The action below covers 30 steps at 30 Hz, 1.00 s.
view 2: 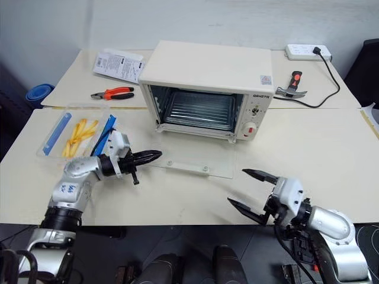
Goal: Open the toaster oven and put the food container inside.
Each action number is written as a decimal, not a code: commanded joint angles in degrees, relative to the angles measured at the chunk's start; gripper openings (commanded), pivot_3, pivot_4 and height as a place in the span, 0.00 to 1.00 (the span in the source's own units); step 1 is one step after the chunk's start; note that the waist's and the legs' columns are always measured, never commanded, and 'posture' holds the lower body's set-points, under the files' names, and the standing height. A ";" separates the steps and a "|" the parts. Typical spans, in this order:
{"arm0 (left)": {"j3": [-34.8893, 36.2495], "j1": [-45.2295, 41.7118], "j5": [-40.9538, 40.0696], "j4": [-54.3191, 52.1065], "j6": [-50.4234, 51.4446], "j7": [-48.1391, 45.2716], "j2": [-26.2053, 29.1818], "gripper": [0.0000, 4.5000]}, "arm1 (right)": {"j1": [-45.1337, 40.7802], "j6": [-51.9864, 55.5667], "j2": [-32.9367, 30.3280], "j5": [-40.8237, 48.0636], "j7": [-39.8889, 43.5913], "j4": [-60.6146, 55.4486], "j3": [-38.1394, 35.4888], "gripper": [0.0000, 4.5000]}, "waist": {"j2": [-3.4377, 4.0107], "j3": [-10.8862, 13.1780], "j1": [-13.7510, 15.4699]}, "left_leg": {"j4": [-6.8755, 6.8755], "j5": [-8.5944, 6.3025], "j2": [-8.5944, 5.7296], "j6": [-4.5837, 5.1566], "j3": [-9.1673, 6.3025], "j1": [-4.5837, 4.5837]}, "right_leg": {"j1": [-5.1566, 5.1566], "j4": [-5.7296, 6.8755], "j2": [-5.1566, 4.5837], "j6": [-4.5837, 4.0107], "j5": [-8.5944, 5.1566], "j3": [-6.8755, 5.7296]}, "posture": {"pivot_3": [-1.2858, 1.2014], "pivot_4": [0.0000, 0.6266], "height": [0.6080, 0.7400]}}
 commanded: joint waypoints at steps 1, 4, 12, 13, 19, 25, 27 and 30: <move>0.97 4.10 1.49 -5.68 -1.39 4.70 -1.30 0.01 | -4.71 -0.51 0.90 2.23 -1.08 1.72 -0.87 1.00 | -0.02 -0.01 -0.04 | 0.00 0.00 0.00 0.00 -0.01 0.03 | 0.03 0.01 0.00 0.00 0.00 -0.01 | 0.52 0.24 1.00; 2.24 7.39 2.10 -8.63 -4.33 7.62 -2.32 0.01 | -8.23 -0.09 1.59 3.26 -0.92 3.03 0.00 1.00 | -0.01 -0.02 -0.01 | -0.02 0.00 0.03 -0.01 0.01 0.05 | 0.00 0.02 0.01 0.00 0.00 0.00 | 0.52 0.24 1.00; 26.58 42.93 -15.31 -40.17 3.15 24.98 -11.14 0.38 | -23.34 -8.05 5.91 1.94 7.27 12.73 6.44 1.00 | -0.08 0.03 -0.82 | -0.16 -0.19 0.28 0.03 0.18 0.08 | -0.09 -0.20 0.12 -0.01 0.00 0.02 | 0.52 0.24 1.00; 30.36 47.85 -17.01 -41.98 3.10 27.65 -13.52 0.44 | -24.50 -9.64 6.42 1.45 8.28 13.74 7.28 1.00 | -0.08 0.03 -0.34 | -0.11 -0.19 0.32 0.02 0.15 0.02 | -0.08 -0.26 0.18 -0.02 -0.01 -0.02 | 0.52 0.24 1.00; 39.24 57.41 -25.50 -44.73 4.30 36.91 -21.53 0.83 | -26.96 -11.49 8.39 1.63 9.05 17.05 8.65 1.00 | -0.09 0.04 1.81 | 0.05 -0.24 0.32 0.15 0.10 0.09 | 0.38 -0.81 0.19 -0.03 0.15 -0.07 | 0.52 0.24 1.00; 38.08 47.96 -37.27 -49.63 18.53 60.77 -17.70 0.99 | -27.27 -12.19 8.29 0.97 9.32 18.81 8.58 1.00 | -0.02 0.04 1.84 | 0.03 -0.34 0.29 0.28 0.10 0.14 | 0.46 -0.89 0.19 0.04 0.26 -0.06 | 0.52 0.24 1.00; 38.02 42.61 -41.74 -50.48 22.80 68.70 -14.85 0.99 | -27.28 -12.46 8.13 0.82 9.51 19.21 8.65 1.00 | -0.07 0.02 1.82 | 0.04 -0.34 0.32 0.21 0.07 0.09 | 0.35 -0.81 0.25 0.04 0.26 -0.07 | 0.52 0.24 1.00; 38.76 34.01 -48.81 -50.42 25.45 84.30 -12.64 0.99 | -27.12 -12.51 7.93 0.55 9.56 19.23 8.75 1.00 | -0.06 0.00 1.37 | 0.09 -0.31 0.34 0.15 0.10 0.08 | 0.29 -0.73 0.31 0.01 0.27 -0.04 | 0.52 0.24 1.00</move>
